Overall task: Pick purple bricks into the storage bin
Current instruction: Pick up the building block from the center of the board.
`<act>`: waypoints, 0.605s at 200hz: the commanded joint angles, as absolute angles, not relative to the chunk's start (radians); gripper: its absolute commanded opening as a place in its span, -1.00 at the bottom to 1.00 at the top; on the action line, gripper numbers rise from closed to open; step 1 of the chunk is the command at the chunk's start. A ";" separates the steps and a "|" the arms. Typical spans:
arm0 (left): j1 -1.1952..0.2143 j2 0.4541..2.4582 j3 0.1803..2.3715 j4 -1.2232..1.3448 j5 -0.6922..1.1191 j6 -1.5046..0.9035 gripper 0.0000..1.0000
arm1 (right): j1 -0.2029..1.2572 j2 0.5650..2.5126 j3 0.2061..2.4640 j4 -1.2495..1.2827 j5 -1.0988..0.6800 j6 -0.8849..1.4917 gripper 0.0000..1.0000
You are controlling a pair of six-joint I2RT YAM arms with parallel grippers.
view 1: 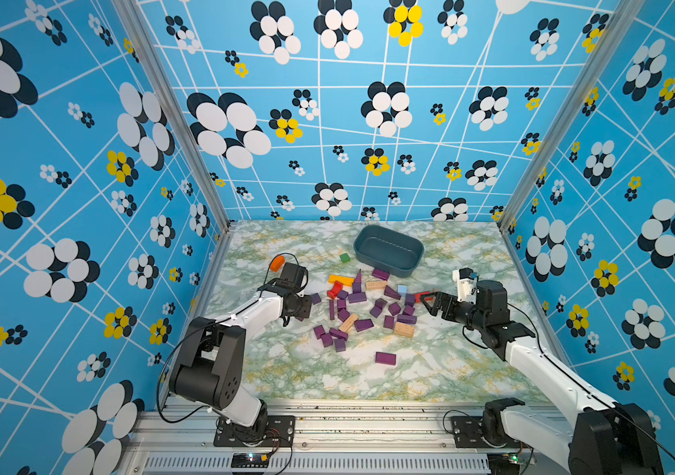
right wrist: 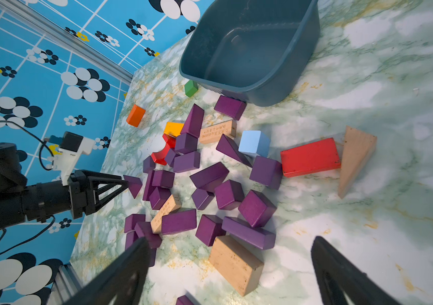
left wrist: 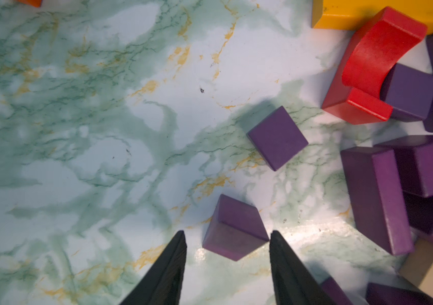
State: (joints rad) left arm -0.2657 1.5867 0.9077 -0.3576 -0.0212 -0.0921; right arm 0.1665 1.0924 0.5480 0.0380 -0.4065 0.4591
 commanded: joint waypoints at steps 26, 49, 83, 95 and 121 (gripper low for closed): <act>-0.253 1.682 1.011 -0.449 0.001 -0.062 -0.09 | 0.174 1.117 0.528 0.074 -0.416 0.477 0.92; -0.245 1.698 1.015 -0.450 0.007 -0.068 -0.11 | 0.173 1.109 0.525 0.067 -0.400 0.475 0.91; -0.242 1.704 1.007 -0.461 0.016 -0.091 -0.20 | 0.173 1.101 0.528 0.043 -0.380 0.460 0.91; -0.242 1.695 0.992 -0.451 0.015 -0.097 -0.18 | 0.173 1.098 0.526 0.038 -0.371 0.460 0.91; -0.243 1.686 0.976 -0.462 -0.002 -0.105 -0.15 | 0.173 1.098 0.528 0.033 -0.361 0.457 0.91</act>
State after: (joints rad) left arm -0.2489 1.6932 0.9905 -0.4274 0.0006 -0.0895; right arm 0.1677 1.1107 0.5331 0.0589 -0.3866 0.4641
